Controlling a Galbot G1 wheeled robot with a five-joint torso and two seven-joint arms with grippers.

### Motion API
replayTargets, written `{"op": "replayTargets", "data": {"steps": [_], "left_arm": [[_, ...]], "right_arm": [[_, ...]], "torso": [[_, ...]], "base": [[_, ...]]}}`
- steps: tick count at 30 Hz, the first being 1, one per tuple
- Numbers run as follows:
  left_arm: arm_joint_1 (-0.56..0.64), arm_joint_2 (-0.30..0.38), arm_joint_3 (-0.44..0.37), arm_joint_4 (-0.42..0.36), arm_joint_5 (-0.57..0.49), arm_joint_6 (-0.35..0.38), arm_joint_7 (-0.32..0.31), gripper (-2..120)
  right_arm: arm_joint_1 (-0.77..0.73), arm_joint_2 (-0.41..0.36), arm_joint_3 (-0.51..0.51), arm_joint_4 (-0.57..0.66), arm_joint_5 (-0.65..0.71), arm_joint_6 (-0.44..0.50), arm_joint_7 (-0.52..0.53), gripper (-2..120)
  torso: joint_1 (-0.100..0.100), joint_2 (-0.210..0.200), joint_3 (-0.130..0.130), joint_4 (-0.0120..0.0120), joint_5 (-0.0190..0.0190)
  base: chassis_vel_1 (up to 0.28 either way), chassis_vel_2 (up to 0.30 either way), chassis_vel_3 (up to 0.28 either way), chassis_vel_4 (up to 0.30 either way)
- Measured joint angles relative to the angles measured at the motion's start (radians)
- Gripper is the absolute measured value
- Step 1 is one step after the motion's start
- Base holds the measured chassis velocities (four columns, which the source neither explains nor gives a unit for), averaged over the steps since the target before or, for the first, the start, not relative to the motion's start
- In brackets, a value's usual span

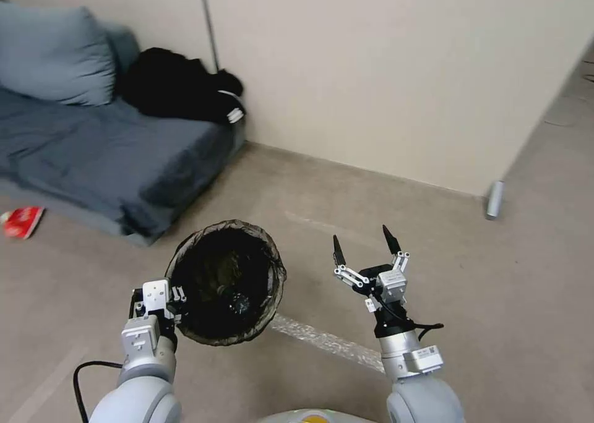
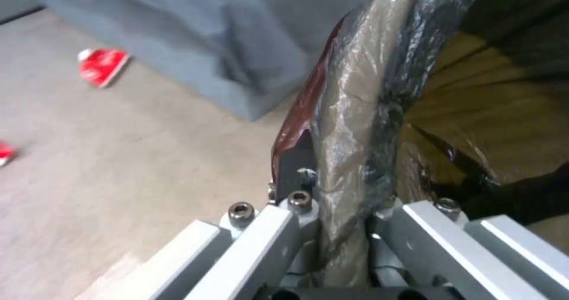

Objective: Pick up the trash bin, then pick up the garbage from the floor and place it into the trash bin.

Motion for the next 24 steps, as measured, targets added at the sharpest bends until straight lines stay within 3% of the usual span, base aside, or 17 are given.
{"op": "replayTargets", "data": {"steps": [24], "left_arm": [[0.006, -0.018, 0.002, -0.01, 0.006, -0.005, -0.004, 0]], "right_arm": [[0.002, -0.009, -0.012, 0.012, 0.025, -0.027, -0.014, 100]], "torso": [[0.0, 0.0, 0.0, -0.0001, 0.0]], "base": [[0.129, 0.124, 0.123, 0.126]]}}
